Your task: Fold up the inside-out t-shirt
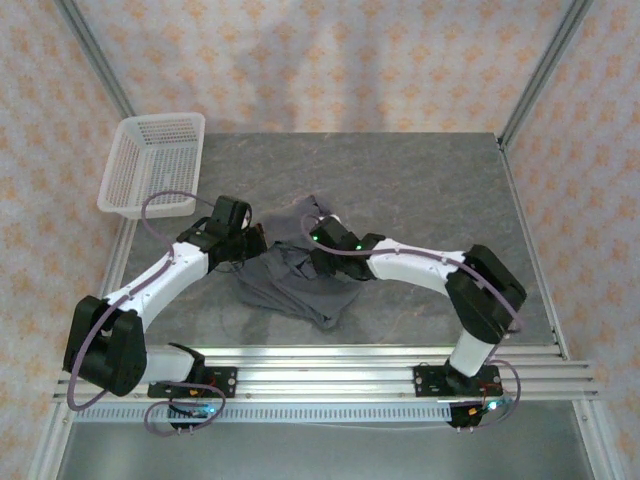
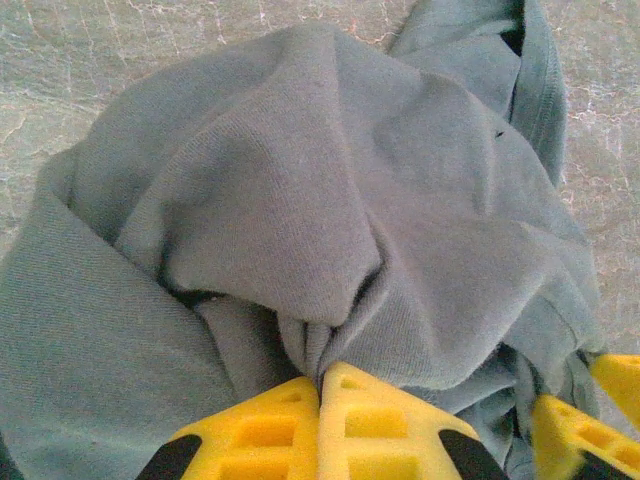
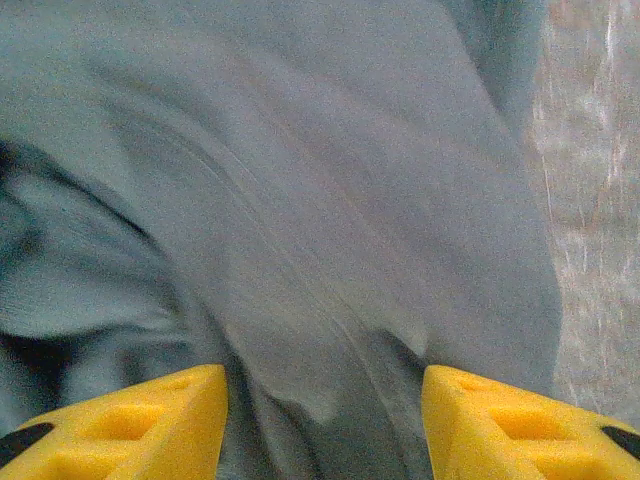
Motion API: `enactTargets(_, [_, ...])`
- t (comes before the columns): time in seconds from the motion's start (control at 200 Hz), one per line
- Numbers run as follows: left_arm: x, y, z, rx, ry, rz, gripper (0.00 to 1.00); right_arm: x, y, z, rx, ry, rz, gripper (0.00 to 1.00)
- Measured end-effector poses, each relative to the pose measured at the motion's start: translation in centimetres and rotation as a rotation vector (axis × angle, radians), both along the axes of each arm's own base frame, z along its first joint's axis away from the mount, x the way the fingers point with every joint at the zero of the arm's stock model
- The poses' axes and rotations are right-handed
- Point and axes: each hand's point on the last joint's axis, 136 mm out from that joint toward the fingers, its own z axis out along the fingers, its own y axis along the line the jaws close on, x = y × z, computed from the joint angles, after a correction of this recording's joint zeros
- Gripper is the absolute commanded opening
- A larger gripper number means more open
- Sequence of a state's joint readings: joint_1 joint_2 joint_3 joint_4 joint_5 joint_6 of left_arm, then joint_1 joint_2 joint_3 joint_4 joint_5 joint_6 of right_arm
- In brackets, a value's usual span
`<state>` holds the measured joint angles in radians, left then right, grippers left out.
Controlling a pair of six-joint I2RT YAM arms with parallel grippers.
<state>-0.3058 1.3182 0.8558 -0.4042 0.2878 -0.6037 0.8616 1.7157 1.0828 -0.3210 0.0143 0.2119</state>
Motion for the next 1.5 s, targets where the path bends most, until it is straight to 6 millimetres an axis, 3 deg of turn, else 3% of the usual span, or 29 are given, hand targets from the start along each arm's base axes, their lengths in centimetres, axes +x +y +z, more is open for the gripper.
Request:
enactTargets(0.16, [0.0, 0.0, 0.0, 0.0, 0.0, 0.0, 0.0, -0.8, -1.8, -1.9, -0.055, 0.045, -0.064, 0.23])
enactTargets(0.245, [0.0, 0.0, 0.0, 0.0, 0.0, 0.0, 0.0, -1.3, -2.4, -2.6, -0.063, 0.067, -0.096, 0.25])
enactTargets(0.335, [0.0, 0.0, 0.0, 0.0, 0.0, 0.0, 0.0, -2.0, -3.0, -3.6, -0.064, 0.097, -0.122, 0.34])
enactTargets(0.42, [0.0, 0.0, 0.0, 0.0, 0.0, 0.0, 0.0, -2.8, -3.6, -4.4, -0.063, 0.128, -0.147, 0.33])
enactTargets(0.565, [0.0, 0.1, 0.0, 0.004, -0.001, 0.0, 0.0, -3.4, -4.1, -4.3, -0.048, 0.143, -0.175, 0.25])
enactTargets(0.701, [0.1, 0.2, 0.0, 0.011, -0.003, 0.004, 0.0, -4.8, -5.4, -3.4, -0.031, 0.155, -0.187, 0.0])
enactTargets(0.831, [0.1, 0.2, -0.1, 0.013, -0.003, 0.006, 0.0, -5.6, -5.8, -1.4, 0.019, 0.141, -0.175, 0.0])
enactTargets(0.991, [0.1, 0.0, -0.5, 0.009, 0.01, -0.001, 0.01, -5.8, -4.7, 1.5, 0.128, 0.124, -0.142, 0.0])
enactTargets(1.071, [0.1, -0.2, -0.5, 0.002, 0.011, -0.015, 0.14, -5.9, -4.3, 2.4, 0.168, 0.121, -0.127, 0.0])
enactTargets(1.181, [0.1, -0.8, 0.3, -0.018, -0.02, -0.055, 0.44, -5.5, -3.9, 4.1, 0.215, 0.101, -0.106, 0.0])
enactTargets(1.251, [0.2, -1.1, 2.3, -0.026, -0.094, -0.096, 0.55, -4.9, -3.6, 6.1, 0.259, 0.069, -0.093, 0.0])
enactTargets(1.341, [-0.2, -2.1, 6.8, -0.013, -0.269, -0.177, 0.64, -4.1, -3.3, 9.5, 0.337, 0.002, -0.07, 0.0])
enactTargets(1.431, [-2.3, -5.5, 11.5, 0.028, -0.486, -0.371, 0.72, -3.5, -3.2, 13.1, 0.423, -0.073, -0.04, 0.0])
enactTargets(1.496, [-3.9, -8.1, 13.2, 0.061, -0.592, -0.51, 0.76, -3.5, -3.2, 15.0, 0.467, -0.114, -0.017, 0.0])
